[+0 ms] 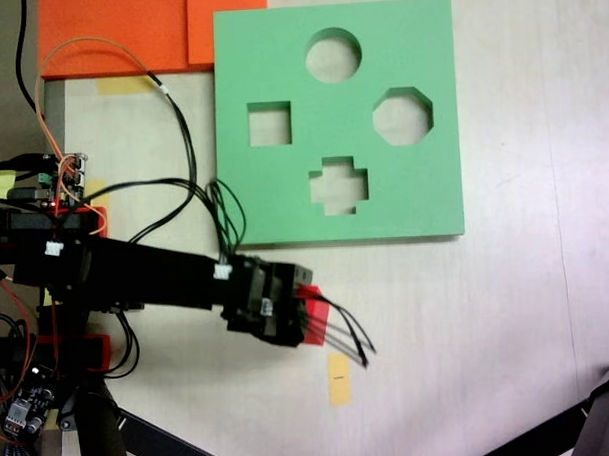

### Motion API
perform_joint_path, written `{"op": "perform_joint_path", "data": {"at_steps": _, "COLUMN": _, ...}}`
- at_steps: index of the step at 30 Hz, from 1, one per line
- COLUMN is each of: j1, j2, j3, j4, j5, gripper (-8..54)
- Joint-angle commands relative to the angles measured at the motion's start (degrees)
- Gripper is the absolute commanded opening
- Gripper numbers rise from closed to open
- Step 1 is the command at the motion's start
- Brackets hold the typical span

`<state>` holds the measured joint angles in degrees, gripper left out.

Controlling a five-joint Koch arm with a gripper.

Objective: Put the square block into the corresponding hole

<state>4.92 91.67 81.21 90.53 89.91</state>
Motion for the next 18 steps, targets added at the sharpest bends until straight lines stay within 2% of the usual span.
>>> {"op": "perform_joint_path", "data": {"at_steps": 1, "j1": -8.5, "j2": 3.3, "j3": -2.5, "j4": 3.1, "j5": 9.1, "gripper": 14.5}}
{"op": "perform_joint_path", "data": {"at_steps": 6, "j1": -32.3, "j2": 3.1, "j3": -4.0, "j4": -2.2, "j5": 29.2, "gripper": 14.5}}
{"op": "perform_joint_path", "data": {"at_steps": 18, "j1": -50.5, "j2": -9.4, "j3": -13.6, "j4": -5.0, "j5": 42.5, "gripper": 14.4}}
